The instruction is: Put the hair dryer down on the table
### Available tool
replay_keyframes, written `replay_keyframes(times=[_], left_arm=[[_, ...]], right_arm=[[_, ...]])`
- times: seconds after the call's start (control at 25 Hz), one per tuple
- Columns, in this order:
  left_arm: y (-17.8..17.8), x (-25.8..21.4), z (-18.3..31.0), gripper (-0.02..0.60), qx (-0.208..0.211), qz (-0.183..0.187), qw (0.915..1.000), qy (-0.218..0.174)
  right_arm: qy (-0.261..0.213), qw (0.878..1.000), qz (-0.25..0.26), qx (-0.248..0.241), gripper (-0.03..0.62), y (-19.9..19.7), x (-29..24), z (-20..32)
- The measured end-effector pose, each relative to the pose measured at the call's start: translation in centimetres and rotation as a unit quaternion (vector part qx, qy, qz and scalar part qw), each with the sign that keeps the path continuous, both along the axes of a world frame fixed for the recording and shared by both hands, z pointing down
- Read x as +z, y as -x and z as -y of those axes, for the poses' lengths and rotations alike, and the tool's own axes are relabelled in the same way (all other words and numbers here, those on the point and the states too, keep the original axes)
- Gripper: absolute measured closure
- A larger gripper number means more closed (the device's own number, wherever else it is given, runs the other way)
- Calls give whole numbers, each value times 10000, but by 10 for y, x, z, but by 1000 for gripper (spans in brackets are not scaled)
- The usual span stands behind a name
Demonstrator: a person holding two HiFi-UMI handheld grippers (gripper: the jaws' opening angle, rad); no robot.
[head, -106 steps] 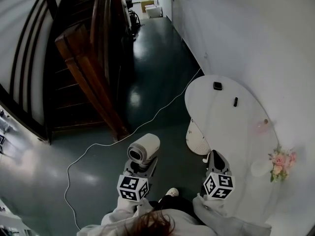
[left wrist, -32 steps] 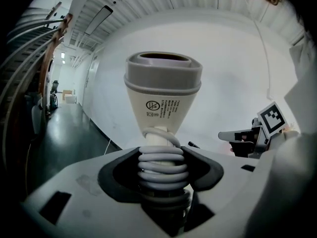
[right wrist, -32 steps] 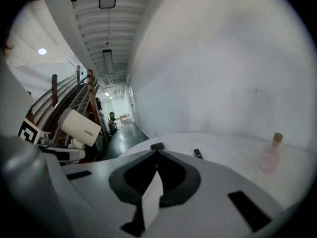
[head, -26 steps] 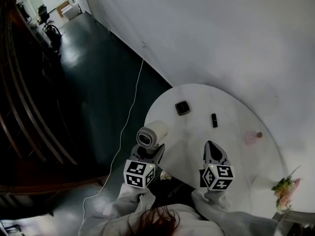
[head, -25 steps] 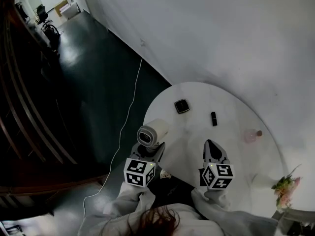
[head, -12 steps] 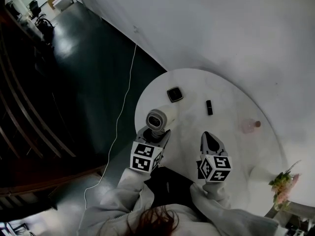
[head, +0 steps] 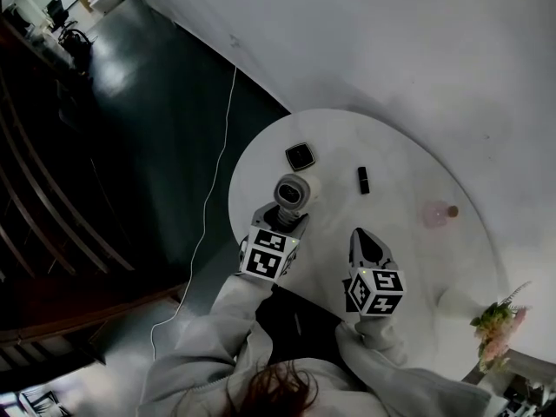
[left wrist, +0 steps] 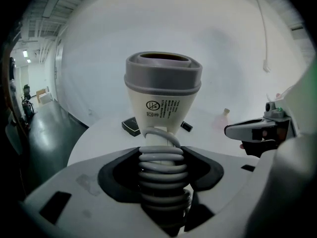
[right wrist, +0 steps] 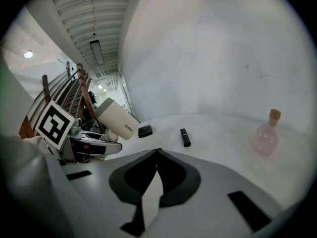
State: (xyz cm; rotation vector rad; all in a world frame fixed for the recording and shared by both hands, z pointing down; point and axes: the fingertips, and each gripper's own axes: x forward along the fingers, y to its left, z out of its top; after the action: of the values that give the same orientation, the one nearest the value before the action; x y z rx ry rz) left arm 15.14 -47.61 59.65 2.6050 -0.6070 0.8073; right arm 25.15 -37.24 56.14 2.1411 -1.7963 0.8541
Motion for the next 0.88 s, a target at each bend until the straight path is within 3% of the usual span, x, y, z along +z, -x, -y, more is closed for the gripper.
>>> replay_keyframes(times=[0.88], left_arm=[[-63, 47, 15, 339, 769, 839, 9935, -55]], right_arm=[[213, 9988, 324, 301, 545, -10, 20, -3]])
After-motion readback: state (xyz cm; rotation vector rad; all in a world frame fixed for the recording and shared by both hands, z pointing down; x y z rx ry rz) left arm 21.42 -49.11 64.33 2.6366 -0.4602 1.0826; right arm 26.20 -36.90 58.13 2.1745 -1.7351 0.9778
